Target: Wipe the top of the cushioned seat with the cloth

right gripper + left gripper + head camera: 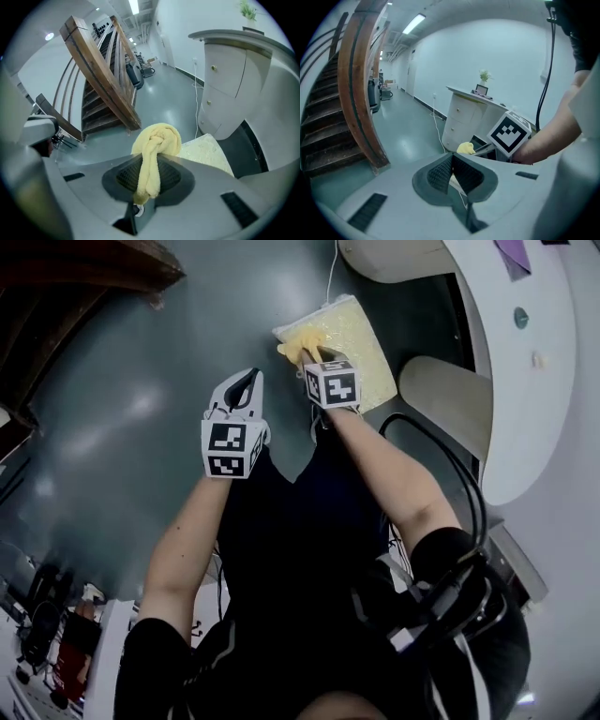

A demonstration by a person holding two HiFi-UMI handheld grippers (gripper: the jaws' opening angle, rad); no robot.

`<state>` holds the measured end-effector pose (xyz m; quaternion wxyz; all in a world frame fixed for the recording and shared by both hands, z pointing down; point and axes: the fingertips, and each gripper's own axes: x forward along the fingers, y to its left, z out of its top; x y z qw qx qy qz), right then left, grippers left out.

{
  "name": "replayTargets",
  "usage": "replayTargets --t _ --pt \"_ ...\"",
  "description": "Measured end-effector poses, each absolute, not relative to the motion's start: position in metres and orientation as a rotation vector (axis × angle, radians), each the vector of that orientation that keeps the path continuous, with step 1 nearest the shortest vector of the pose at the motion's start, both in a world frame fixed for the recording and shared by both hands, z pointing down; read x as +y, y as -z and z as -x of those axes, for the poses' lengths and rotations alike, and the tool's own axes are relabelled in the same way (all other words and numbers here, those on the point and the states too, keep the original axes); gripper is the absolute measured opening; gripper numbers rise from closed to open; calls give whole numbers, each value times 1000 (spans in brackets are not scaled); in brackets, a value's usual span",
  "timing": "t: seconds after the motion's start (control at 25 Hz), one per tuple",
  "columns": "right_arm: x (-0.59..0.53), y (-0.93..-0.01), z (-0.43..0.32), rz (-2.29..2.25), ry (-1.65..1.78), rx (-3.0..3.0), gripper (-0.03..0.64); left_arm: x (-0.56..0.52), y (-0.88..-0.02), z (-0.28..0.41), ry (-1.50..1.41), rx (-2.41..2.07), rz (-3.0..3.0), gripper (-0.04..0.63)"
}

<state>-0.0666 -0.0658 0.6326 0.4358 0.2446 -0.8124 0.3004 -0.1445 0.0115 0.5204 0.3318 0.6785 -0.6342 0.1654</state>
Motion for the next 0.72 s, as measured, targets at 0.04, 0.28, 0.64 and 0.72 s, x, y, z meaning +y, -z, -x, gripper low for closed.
replayTargets --t 0.04,0.28,0.64,0.72 --pt "-68 -621 66 -613 -752 -2032 61 9 -512 143 -436 -1656 -1787 2" --pt "-73 -541 62 -607 -768 -2114 63 0 -461 135 -405 -1659 -1830 3" --pt "-97 -420 30 -606 -813 -2234 63 -19 -376 115 -336 -1591 -1999 3" --pt "-106 -393 17 -608 -791 -2261 63 -25 -355 110 -321 -1576 -2057 3"
